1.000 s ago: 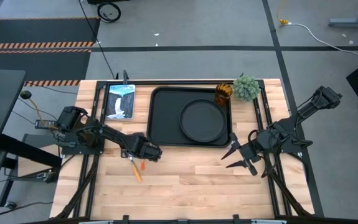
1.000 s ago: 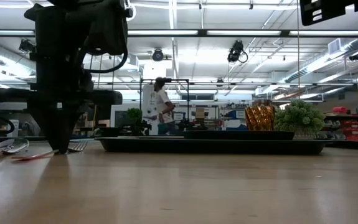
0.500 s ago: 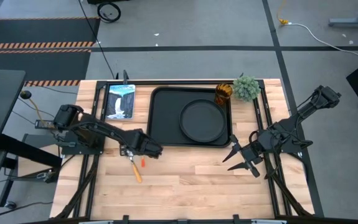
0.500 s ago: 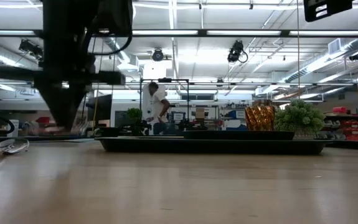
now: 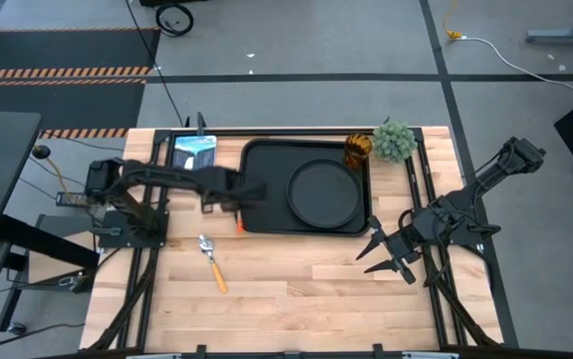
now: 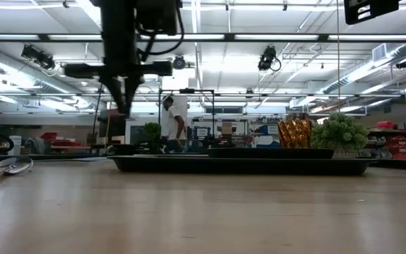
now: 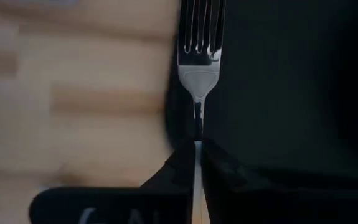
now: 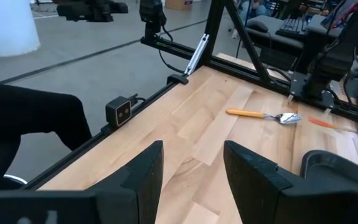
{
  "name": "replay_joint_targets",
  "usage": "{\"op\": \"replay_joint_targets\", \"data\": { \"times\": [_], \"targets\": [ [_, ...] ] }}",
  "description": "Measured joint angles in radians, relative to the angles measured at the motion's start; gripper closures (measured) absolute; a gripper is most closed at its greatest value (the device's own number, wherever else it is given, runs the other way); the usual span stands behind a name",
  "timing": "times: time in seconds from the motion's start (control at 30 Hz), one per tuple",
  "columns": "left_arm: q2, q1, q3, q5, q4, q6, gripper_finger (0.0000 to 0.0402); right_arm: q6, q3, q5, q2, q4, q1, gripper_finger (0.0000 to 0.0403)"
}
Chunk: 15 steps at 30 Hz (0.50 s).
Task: Pick and place plate/cup/fork/spoon on tray
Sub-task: Put the orange fork on the black serving tray to the left of the black plate
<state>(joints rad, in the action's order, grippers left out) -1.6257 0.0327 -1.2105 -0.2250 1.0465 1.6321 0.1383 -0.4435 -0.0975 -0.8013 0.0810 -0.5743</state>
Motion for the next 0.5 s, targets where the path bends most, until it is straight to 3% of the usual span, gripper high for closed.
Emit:
{"op": "replay_joint_targets", "data": {
  "times": [0.23,0.5],
  "targets": [
    [-0.062,0.12,-0.065,-0.011,-0.212,-0.191,0.0382,0.015,0.0,0.0,0.0,-0.009,0.0,0.0227],
    [-0.241,0.181,-0.233,0.002,-0.286,-0.326,0.0382,0.022,0.0,-0.003,0.0,-0.007,0.0,0.0227]
  ]
}}
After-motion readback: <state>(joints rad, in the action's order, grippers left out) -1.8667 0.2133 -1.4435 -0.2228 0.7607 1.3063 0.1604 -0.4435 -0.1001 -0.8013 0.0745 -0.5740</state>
